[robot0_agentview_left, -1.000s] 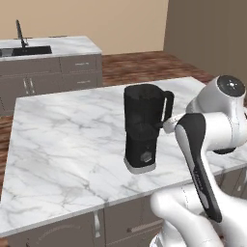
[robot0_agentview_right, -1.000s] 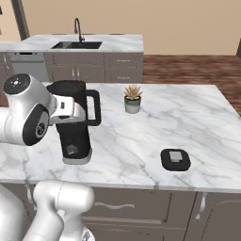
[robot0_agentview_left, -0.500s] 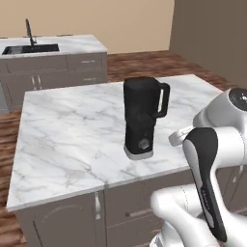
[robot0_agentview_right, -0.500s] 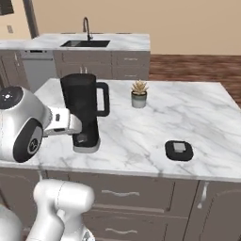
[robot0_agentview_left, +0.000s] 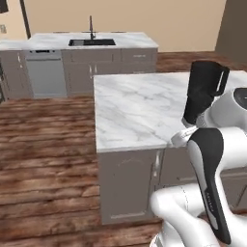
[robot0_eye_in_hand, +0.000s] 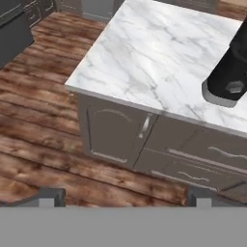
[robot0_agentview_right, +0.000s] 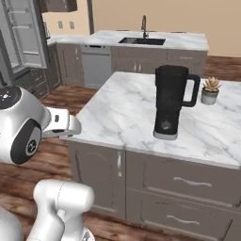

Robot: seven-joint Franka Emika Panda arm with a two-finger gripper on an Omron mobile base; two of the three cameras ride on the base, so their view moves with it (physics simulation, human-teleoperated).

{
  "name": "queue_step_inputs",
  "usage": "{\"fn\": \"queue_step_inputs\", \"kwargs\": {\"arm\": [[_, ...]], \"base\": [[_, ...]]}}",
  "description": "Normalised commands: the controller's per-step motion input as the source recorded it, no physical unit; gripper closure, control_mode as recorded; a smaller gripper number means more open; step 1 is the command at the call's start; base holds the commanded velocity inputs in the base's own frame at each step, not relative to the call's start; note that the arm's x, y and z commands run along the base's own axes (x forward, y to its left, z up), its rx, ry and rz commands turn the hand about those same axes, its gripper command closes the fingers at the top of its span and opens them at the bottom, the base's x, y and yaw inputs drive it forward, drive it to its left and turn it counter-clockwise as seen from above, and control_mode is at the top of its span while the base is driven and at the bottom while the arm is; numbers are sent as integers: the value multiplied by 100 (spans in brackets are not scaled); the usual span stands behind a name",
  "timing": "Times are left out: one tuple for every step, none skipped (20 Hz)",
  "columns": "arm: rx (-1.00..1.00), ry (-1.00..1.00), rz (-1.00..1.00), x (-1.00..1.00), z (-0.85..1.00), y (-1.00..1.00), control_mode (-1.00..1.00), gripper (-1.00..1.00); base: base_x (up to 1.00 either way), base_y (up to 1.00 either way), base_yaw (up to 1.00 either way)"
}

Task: Grab the garlic and lemon from the fridge, place them in the blender, close the lid, and turn on the blender to create a marinade.

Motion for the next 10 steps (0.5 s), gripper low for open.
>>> {"fn": "queue_step_inputs", "kwargs": {"arm": [[0,0,0,0,0,0,100,-100],[0,0,0,0,0,0,100,-100],[0,0,0,0,0,0,100,-100],[0,0,0,0,0,0,100,-100],[0,0,0,0,0,0,100,-100],[0,0,0,0,0,0,100,-100],[0,0,0,0,0,0,100,-100],[0,0,0,0,0,0,100,-100],[0,0,0,0,0,0,100,-100],[0,0,0,0,0,0,100,-100]], "base": [[-49,100,34],[-40,100,31],[-27,100,28],[-14,100,25],[-1,100,22],[0,100,21],[0,100,19],[0,100,18],[0,100,18],[21,100,14]]}}
